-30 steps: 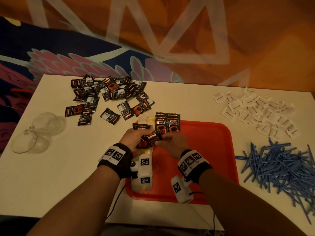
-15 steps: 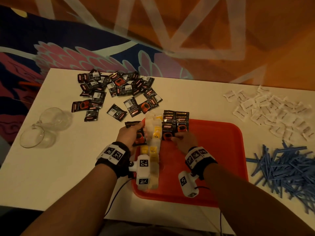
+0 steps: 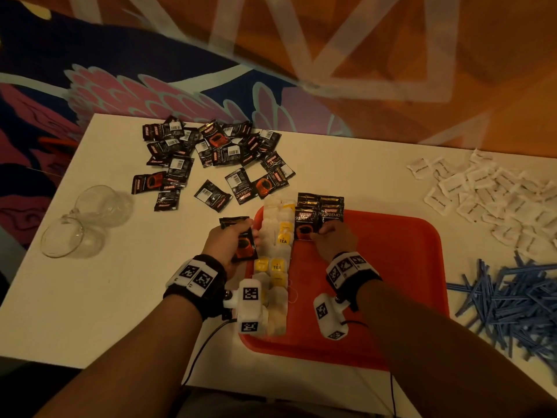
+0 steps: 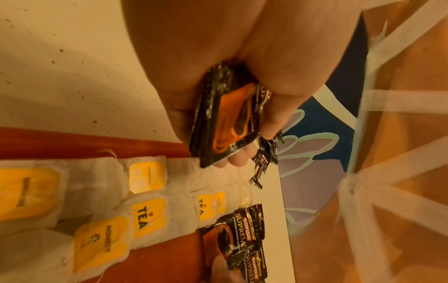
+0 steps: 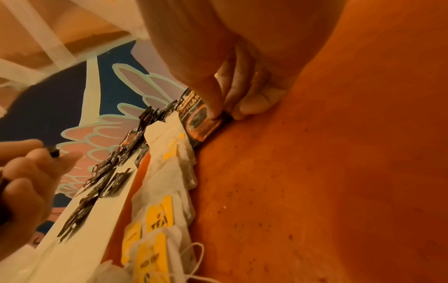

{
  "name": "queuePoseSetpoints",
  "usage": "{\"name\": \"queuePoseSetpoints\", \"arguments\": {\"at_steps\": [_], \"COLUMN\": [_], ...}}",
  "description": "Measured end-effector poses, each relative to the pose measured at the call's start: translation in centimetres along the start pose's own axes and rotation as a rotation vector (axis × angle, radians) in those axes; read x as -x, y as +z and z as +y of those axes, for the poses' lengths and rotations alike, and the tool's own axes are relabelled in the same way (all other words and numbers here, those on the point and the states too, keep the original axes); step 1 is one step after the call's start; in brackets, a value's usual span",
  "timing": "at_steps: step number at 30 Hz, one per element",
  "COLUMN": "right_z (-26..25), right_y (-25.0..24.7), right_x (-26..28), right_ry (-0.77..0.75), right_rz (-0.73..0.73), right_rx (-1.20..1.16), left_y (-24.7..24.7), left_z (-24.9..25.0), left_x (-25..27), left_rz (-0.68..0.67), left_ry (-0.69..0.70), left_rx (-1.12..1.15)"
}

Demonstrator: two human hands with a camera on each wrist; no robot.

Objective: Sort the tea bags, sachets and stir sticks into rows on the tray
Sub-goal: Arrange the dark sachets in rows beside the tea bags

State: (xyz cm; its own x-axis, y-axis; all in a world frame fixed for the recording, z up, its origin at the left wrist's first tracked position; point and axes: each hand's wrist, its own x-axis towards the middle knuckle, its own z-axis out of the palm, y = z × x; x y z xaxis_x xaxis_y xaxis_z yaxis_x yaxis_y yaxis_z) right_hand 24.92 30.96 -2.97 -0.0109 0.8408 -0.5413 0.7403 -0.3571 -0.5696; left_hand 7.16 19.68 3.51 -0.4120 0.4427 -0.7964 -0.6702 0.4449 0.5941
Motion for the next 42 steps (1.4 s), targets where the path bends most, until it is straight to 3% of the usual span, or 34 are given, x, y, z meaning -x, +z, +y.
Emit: {"name": "queuePoseSetpoints", "arguments": {"at_steps": [15,20,23,27,29,37,42], "right_z": [0.2,-0.2,-0.7,-1.5,-1.7,-0.5,0.4], "right_y": [-0.5,-1.6,-2.2,-2.8,-3.1,-5.7,-6.1], "right_x": [0.6,1.5,2.8,5.1,5.9,5.9,5.4], "right_ry": [-0.004,-0.071,-0.189,-0.263,-0.309,-0.360,-0.364], "right_rz": [0.000,-0.029,-0.110,-0.359,-0.413,-0.322,-0.289], "right_rx": [0.086,0.088,0.032,-0.195,-0.227,-0.189,-0.123], "left_y": [0.4,1.3,2.4,4.3,5.2,7.0,7.8], "left_z": [-0.2,-0.5,-0.9,-1.5,-1.9,-2.2,-2.8], "left_x": [0.3,0.1,0.6,1.4,1.9,2.7,2.9], "left_rz": [-0.060,0.021,0.000,-0.047,-0.084,-0.123,-0.127], "left_ry": [-0.058,0.023,0.078,0.150,0.159,0.154,0.158], "left_rx": [0.015,-0.107,-0.153,-0.194,-0.214,-0.076,-0.150]}}
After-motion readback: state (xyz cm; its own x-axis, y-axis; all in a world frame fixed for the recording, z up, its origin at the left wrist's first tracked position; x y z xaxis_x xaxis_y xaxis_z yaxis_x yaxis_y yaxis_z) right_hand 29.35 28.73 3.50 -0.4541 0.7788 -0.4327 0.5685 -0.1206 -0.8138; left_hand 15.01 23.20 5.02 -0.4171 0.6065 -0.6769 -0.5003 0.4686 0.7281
